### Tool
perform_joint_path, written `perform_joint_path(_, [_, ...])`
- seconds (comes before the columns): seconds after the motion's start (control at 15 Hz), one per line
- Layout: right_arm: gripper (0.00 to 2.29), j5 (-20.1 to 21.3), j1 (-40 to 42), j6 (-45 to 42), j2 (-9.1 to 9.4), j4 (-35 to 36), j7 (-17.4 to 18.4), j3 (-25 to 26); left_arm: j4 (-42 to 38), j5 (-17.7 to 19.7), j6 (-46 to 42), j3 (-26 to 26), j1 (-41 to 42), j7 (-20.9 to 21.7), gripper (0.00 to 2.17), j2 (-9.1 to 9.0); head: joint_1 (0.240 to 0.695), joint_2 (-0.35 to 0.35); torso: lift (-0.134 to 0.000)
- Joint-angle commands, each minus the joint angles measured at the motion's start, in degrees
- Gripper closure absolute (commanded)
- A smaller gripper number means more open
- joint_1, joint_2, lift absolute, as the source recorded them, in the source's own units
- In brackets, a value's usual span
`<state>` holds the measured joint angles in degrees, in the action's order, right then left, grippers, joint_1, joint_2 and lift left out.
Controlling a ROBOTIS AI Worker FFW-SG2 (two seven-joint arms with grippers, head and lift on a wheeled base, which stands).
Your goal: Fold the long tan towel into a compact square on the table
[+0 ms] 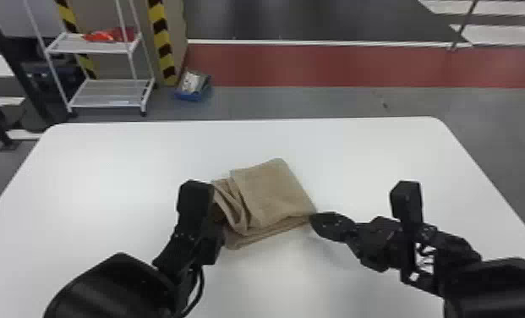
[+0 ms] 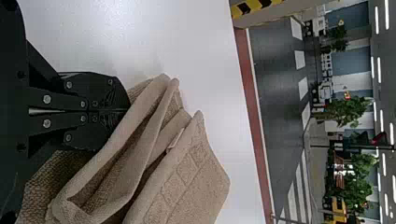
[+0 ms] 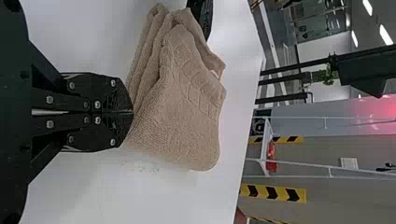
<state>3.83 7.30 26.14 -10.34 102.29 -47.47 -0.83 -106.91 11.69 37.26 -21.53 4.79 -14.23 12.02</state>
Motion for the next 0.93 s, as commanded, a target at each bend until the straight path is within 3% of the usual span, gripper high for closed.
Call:
perform_joint_path(0.0, [2.22,0.2,-1.9,1.1,0.23,-1.7,0.4,-0.3,-3.0,0.0,1.2,0.5,1.5,0.1,2.14,0.81,0.695,-0.024,-0.125])
perform_joint_path(0.6, [2.22,1.6,-13.3,5.6,0.40,-11.7,1.7,-0.8,-13.4,-0.6,1.7,4.3,8.8,0.2,2.14,3.53,0.695,-0.018,-0.125])
perform_joint_path(0.87, [2.22,5.2,-20.0,10.7,1.46,-14.7,2.7,-3.4,-12.6,-0.6,0.8,4.6,8.9,0.4,2.14,3.62,0.695,-0.008,-0.125])
